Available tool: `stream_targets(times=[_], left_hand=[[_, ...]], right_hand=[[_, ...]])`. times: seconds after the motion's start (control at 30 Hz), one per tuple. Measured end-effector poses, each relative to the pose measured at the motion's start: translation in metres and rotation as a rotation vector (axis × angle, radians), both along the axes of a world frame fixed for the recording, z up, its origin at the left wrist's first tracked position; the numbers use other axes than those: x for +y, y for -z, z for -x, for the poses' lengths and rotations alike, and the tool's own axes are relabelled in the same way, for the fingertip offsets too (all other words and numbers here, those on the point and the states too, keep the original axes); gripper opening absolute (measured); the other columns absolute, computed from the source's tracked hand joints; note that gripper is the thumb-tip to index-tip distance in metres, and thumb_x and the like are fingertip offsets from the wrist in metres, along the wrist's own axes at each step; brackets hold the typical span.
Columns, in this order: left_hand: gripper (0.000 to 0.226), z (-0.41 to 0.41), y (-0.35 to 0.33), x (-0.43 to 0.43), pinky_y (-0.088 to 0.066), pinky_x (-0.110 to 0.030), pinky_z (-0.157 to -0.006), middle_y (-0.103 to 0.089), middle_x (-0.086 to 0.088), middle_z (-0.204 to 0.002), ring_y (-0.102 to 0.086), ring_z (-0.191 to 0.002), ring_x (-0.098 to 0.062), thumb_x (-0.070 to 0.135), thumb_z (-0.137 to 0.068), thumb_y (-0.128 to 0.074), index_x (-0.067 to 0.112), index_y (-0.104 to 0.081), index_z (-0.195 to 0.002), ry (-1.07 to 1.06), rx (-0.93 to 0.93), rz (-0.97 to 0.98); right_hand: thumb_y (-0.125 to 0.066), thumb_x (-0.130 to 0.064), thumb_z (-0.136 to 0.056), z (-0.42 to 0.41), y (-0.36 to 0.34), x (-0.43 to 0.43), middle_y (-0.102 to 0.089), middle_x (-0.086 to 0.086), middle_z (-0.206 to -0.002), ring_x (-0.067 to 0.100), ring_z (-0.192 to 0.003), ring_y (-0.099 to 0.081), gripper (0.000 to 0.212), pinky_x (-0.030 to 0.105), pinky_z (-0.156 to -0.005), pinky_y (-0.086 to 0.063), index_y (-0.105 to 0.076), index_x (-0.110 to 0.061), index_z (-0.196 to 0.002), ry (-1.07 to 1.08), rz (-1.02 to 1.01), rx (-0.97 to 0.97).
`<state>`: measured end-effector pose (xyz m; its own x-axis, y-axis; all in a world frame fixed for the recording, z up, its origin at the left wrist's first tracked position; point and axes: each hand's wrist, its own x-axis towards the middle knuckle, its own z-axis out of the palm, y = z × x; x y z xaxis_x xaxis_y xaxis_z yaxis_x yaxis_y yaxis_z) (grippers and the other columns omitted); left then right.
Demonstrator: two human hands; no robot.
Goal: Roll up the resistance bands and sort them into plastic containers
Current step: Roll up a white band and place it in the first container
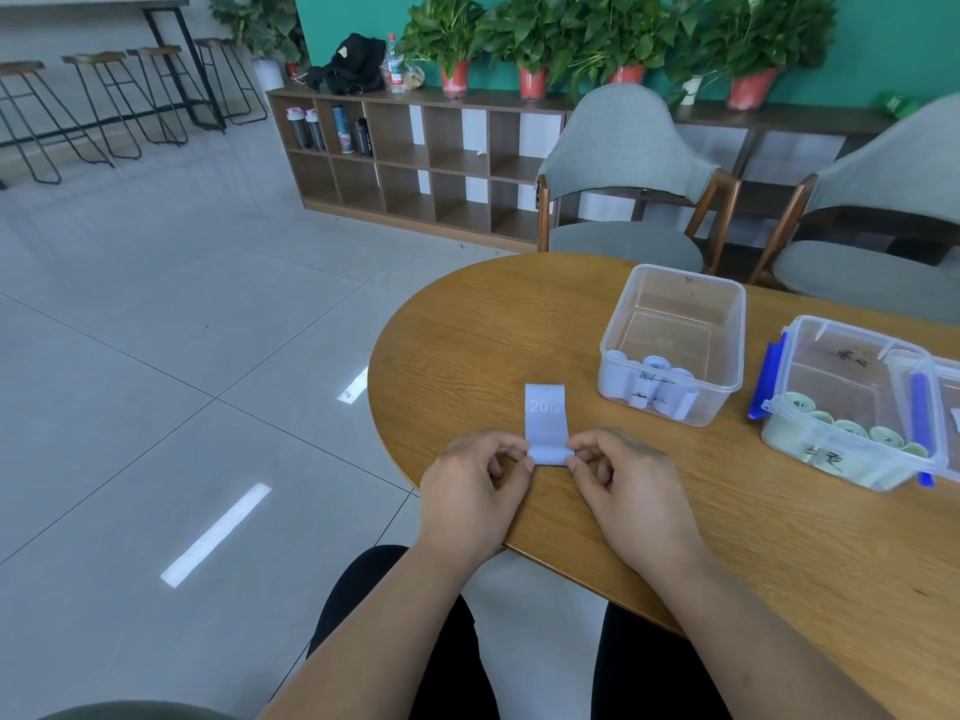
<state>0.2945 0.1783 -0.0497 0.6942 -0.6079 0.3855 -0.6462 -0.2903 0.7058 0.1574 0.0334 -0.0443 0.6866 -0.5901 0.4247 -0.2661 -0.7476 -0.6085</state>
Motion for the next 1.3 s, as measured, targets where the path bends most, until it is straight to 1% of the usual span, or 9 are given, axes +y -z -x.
stream_targets(times=[0.1, 0.2, 0.27, 0.4, 0.53, 0.73, 0.97, 1.17, 1.3], left_hand=[[0.016, -0.0004, 0.0000, 0.0004, -0.051, -0.023, -0.068, -0.063, 0.022, -0.085, -0.060, -0.084, -0.008, 0.034, -0.088, -0.080, 0.038, -0.076, -0.104, -0.002, -0.033, -0.004], [0.018, -0.0001, -0.0008, 0.0000, -0.047, -0.017, -0.068, -0.059, 0.027, -0.079, -0.060, -0.084, -0.006, 0.032, -0.088, -0.081, 0.039, -0.077, -0.104, -0.019, -0.025, -0.017], [0.018, -0.0002, -0.0009, -0.0004, -0.047, -0.016, -0.069, -0.062, 0.029, -0.081, -0.061, -0.085, -0.006, 0.031, -0.088, -0.081, 0.039, -0.077, -0.104, -0.024, -0.004, -0.023], [0.019, -0.0012, 0.0007, -0.0007, -0.054, -0.024, -0.073, -0.071, 0.030, -0.096, -0.063, -0.085, -0.009, 0.032, -0.089, -0.079, 0.040, -0.074, -0.105, 0.001, 0.041, -0.010], [0.015, -0.0005, 0.0007, -0.0008, -0.055, -0.027, -0.073, -0.071, 0.029, -0.094, -0.064, -0.083, -0.010, 0.034, -0.089, -0.079, 0.039, -0.074, -0.103, -0.003, 0.045, 0.000], [0.012, 0.0002, 0.0000, -0.0009, -0.050, -0.021, -0.070, -0.069, 0.028, -0.092, -0.062, -0.083, -0.009, 0.035, -0.090, -0.078, 0.038, -0.074, -0.100, -0.017, 0.002, -0.011], [0.020, -0.0009, 0.0018, -0.0018, -0.052, -0.022, -0.072, -0.070, 0.028, -0.094, -0.061, -0.085, -0.008, 0.031, -0.089, -0.079, 0.040, -0.075, -0.106, -0.011, -0.002, -0.027], [0.018, -0.0008, 0.0012, -0.0023, -0.054, -0.027, -0.073, -0.071, 0.029, -0.094, -0.062, -0.083, -0.008, 0.033, -0.090, -0.079, 0.039, -0.074, -0.106, -0.014, 0.024, -0.017], [0.015, 0.0007, 0.0015, -0.0014, -0.054, -0.027, -0.072, -0.071, 0.029, -0.092, -0.062, -0.083, -0.010, 0.033, -0.090, -0.079, 0.039, -0.074, -0.104, -0.013, 0.034, -0.005]], right_hand=[[-0.078, -0.023, -0.091, 0.0000, 0.0006, 0.0002, -0.061, -0.023, -0.088, 0.008, -0.073, -0.061, 0.021, 0.029, -0.068, -0.056, -0.074, -0.029, -0.111, -0.004, 0.024, 0.009], [-0.079, -0.017, -0.089, -0.0008, 0.0015, -0.0006, -0.058, -0.025, -0.087, 0.007, -0.073, -0.060, 0.027, 0.026, -0.069, -0.054, -0.074, -0.029, -0.112, -0.004, 0.040, 0.034], [-0.078, -0.016, -0.089, -0.0014, 0.0017, -0.0012, -0.057, -0.026, -0.086, 0.008, -0.074, -0.060, 0.028, 0.024, -0.070, -0.052, -0.074, -0.030, -0.113, 0.001, 0.036, 0.043], [-0.078, -0.017, -0.090, -0.0011, 0.0022, -0.0011, -0.064, -0.023, -0.089, 0.009, -0.074, -0.061, 0.030, 0.026, -0.070, -0.054, -0.073, -0.030, -0.116, 0.001, 0.010, 0.020], [-0.078, -0.019, -0.090, -0.0007, 0.0023, -0.0014, -0.068, -0.022, -0.090, 0.011, -0.071, -0.062, 0.030, 0.029, -0.070, -0.056, -0.070, -0.032, -0.116, -0.003, -0.033, -0.002], [-0.076, -0.020, -0.091, -0.0001, 0.0012, -0.0007, -0.066, -0.021, -0.087, 0.010, -0.072, -0.062, 0.019, 0.029, -0.069, -0.056, -0.073, -0.030, -0.108, -0.002, -0.003, -0.007], [-0.082, -0.018, -0.087, -0.0010, 0.0017, -0.0010, -0.062, -0.021, -0.088, 0.007, -0.070, -0.059, 0.028, 0.029, -0.068, -0.055, -0.075, -0.030, -0.111, 0.003, 0.042, 0.023], [-0.079, -0.019, -0.090, 0.0001, 0.0000, -0.0002, -0.068, -0.022, -0.088, 0.012, -0.071, -0.062, 0.031, 0.027, -0.070, -0.056, -0.072, -0.031, -0.117, -0.005, -0.041, -0.010], [-0.077, -0.019, -0.090, 0.0000, 0.0002, -0.0005, -0.066, -0.022, -0.085, 0.011, -0.070, -0.063, 0.024, 0.032, -0.068, -0.057, -0.071, -0.031, -0.109, -0.005, -0.057, -0.020]])
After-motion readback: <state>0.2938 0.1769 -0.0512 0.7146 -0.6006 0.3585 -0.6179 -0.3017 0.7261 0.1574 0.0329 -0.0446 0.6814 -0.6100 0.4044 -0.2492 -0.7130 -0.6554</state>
